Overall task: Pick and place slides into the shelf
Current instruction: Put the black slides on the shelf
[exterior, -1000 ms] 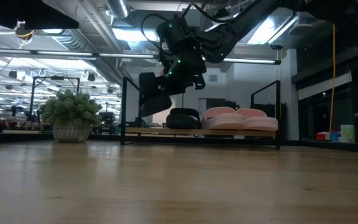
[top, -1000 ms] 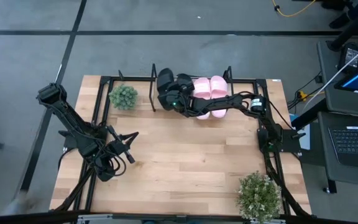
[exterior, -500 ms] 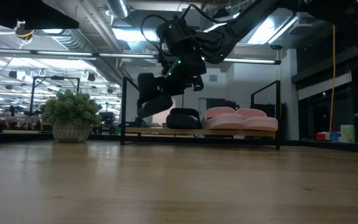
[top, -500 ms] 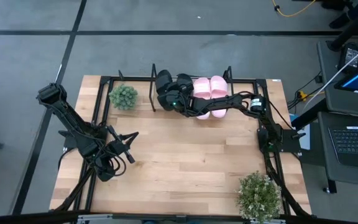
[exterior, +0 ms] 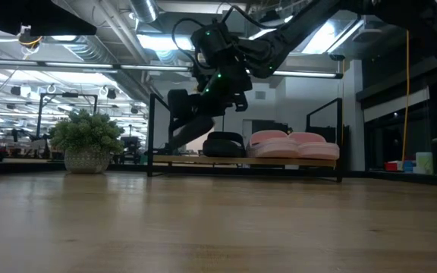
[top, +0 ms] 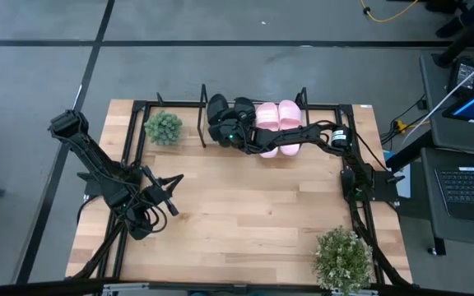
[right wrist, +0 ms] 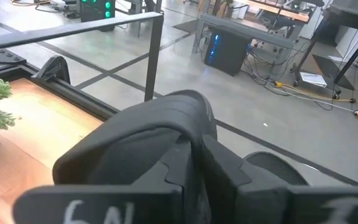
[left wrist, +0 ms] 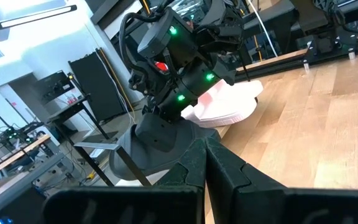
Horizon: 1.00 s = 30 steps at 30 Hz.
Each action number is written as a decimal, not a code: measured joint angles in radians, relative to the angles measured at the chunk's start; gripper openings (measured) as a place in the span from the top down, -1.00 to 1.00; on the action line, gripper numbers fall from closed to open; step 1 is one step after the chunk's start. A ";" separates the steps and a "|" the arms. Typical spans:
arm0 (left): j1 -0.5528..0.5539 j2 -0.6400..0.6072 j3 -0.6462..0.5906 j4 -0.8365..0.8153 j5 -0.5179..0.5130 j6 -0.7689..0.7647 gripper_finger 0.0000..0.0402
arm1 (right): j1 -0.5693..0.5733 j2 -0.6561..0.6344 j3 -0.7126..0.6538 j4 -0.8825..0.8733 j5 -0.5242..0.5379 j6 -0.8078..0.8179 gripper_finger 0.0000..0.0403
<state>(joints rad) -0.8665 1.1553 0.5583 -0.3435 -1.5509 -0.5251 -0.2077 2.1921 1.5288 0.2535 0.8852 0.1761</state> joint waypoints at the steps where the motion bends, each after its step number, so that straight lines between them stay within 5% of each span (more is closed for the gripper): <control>1: 0.000 0.000 0.000 0.000 0.000 0.000 1.00 | 0.000 0.000 0.000 0.000 0.000 0.000 0.79; 14: 0.000 0.000 0.000 0.000 0.000 0.000 1.00 | -0.002 0.000 0.000 0.006 -0.076 -0.001 0.76; 30: 0.000 0.000 0.000 0.000 0.026 0.000 1.00 | -0.001 -0.001 0.000 0.013 -0.077 -0.002 0.36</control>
<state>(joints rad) -0.8661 1.1553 0.5583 -0.3435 -1.5250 -0.5246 -0.2085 2.1914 1.5288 0.2665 0.8078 0.1741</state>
